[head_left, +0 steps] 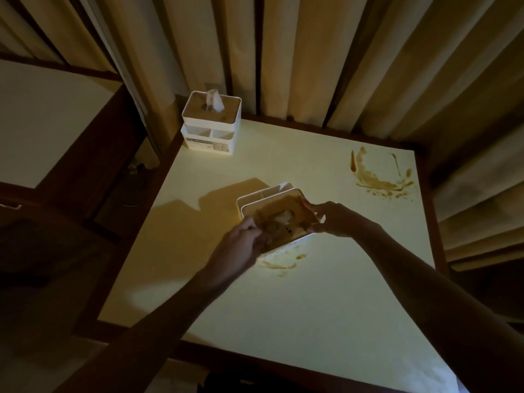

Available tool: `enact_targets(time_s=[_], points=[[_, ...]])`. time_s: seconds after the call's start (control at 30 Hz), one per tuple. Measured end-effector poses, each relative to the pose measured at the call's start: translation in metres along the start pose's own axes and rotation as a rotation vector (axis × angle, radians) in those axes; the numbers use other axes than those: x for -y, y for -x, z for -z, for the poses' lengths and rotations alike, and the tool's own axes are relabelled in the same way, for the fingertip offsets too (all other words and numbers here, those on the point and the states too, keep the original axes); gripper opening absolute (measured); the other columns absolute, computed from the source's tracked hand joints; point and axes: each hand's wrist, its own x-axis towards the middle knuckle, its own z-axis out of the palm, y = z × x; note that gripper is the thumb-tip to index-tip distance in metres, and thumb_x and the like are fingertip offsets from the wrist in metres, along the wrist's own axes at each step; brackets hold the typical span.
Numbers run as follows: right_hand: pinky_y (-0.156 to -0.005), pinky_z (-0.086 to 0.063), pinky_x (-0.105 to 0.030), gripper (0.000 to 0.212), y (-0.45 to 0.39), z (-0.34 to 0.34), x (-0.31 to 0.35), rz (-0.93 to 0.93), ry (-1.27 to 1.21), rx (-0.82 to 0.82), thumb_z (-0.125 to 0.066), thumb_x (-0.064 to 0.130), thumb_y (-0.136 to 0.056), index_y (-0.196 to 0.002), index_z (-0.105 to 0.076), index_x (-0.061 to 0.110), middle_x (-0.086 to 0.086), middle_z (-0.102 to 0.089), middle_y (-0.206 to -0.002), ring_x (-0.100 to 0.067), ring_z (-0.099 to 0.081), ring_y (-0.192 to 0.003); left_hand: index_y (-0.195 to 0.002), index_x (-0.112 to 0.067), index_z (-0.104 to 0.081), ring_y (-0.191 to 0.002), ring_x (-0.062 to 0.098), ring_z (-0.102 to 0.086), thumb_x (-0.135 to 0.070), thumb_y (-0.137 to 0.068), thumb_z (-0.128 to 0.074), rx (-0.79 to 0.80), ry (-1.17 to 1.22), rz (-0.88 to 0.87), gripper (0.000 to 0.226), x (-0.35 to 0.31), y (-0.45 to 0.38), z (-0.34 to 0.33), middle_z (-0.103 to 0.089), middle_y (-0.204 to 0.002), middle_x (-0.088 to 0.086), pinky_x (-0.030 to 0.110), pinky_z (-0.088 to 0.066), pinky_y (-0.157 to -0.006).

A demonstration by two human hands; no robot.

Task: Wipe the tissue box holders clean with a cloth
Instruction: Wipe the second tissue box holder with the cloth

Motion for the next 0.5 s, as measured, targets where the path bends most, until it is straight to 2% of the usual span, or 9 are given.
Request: enact_targets(time_s=[0.07,0.13,0.23,0.37,0.5], points=[[-0.090,-0.041,-0.028,0.083,-0.001,0.000,0.001,0.002,0.005,0.005,-0.067,0.037,-0.086,-0.148,-0.012,0.040,-0.007,-0.062,-0.117,-0.024,-0.057,-0.110,-0.090,-0.022,-0.058,-0.086,0.008,-0.056,-0.024,-0.092,-0.055,0.072,0.053,-0.041,0.004,-0.007,0.018,-0.006,-0.048,-0.097,-0.013,0.021,-0.045,-0.070],[-0.085,-0.038,-0.023,0.084,0.001,0.000,0.003,0.007,0.011,0.017,-0.066,0.036,-0.087,-0.149,-0.010,0.039,-0.007,-0.061,-0.117,-0.023,-0.057,-0.108,-0.094,-0.021,-0.061,-0.088,0.010,-0.059,-0.030,-0.093,-0.053,0.075,0.072,-0.046,0.012,-0.008,0.022,-0.008,-0.048,-0.099,-0.011,0.022,-0.048,-0.071],[-0.085,-0.038,-0.022,0.085,0.003,0.003,0.006,0.005,0.026,0.025,-0.065,0.036,-0.088,-0.149,-0.006,0.039,-0.008,-0.059,-0.116,-0.022,-0.056,-0.106,-0.098,-0.017,-0.069,-0.088,0.015,-0.057,-0.023,-0.089,-0.059,-0.029,-0.008,0.067,0.014,-0.002,0.004,-0.004,-0.043,-0.098,-0.007,0.019,-0.039,-0.070],[-0.089,-0.041,-0.025,0.084,0.009,0.000,0.014,0.003,0.025,0.002,-0.063,0.033,-0.090,-0.150,-0.004,0.033,-0.011,-0.059,-0.117,-0.024,-0.057,-0.107,-0.105,-0.015,-0.069,-0.092,0.028,-0.059,-0.019,-0.092,-0.057,-0.198,-0.044,0.244,0.018,0.001,-0.027,0.006,-0.045,-0.109,0.008,0.034,-0.047,-0.075],[-0.082,-0.039,-0.022,0.083,0.017,-0.016,0.027,-0.040,-0.022,-0.072,-0.061,0.033,-0.090,-0.152,-0.006,0.025,-0.010,-0.060,-0.106,-0.025,-0.058,-0.105,-0.111,-0.014,-0.068,-0.097,0.030,-0.058,-0.014,-0.089,-0.059,-0.223,-0.033,0.298,0.024,0.007,-0.048,0.012,-0.045,-0.115,0.012,0.034,-0.049,-0.082]])
